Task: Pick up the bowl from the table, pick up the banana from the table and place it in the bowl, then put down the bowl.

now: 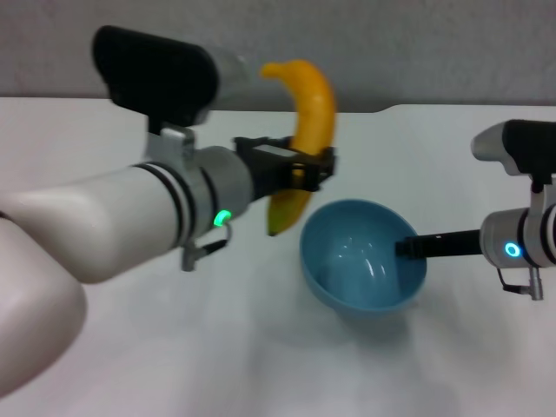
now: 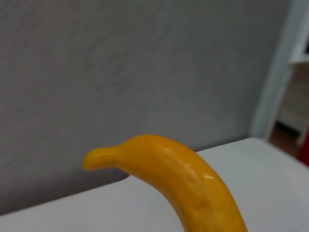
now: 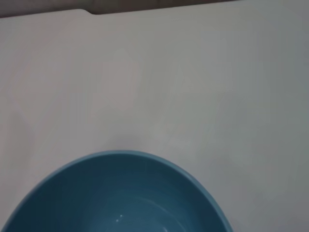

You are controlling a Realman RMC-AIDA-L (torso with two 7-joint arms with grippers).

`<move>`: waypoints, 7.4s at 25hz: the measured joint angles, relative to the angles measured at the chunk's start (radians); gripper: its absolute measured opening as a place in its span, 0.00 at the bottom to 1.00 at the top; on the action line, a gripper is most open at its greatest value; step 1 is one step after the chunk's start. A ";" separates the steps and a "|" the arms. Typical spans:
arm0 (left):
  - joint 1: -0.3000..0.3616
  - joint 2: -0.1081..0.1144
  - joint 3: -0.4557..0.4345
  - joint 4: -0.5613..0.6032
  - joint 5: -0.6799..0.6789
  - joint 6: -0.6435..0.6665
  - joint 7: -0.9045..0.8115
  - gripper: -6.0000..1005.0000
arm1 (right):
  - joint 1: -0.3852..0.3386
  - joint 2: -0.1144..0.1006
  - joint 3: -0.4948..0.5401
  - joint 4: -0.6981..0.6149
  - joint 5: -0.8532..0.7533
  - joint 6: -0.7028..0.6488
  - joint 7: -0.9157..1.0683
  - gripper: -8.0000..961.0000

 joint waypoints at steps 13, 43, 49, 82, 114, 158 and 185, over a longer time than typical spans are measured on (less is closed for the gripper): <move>-0.023 -0.005 0.084 0.090 -0.016 -0.182 0.001 0.50 | 0.059 0.002 -0.080 0.002 0.118 0.026 0.005 0.04; -0.014 -0.003 0.149 0.254 -0.016 -0.395 -0.002 0.69 | 0.067 -0.003 -0.083 0.004 0.122 0.038 0.013 0.04; -0.008 0.001 0.078 0.255 -0.011 -0.366 -0.001 0.87 | 0.063 -0.006 -0.079 0.010 0.117 0.044 0.014 0.04; 0.031 -0.003 -0.219 0.501 0.208 -0.367 -0.005 0.86 | 0.248 0.000 0.087 0.137 -0.194 0.049 0.050 0.04; 0.060 -0.005 -0.211 0.504 0.201 -0.368 -0.020 0.87 | 0.180 0.000 -0.073 0.156 -0.093 0.025 0.048 0.06; 0.157 -0.003 -0.206 0.676 0.187 -0.752 -0.086 0.86 | -0.419 0.003 -0.177 -0.258 0.748 -0.357 -0.828 0.94; 0.062 -0.005 -0.193 0.938 0.193 -0.941 -0.216 0.86 | -0.308 0.009 -0.164 0.283 1.806 -0.039 -1.744 0.94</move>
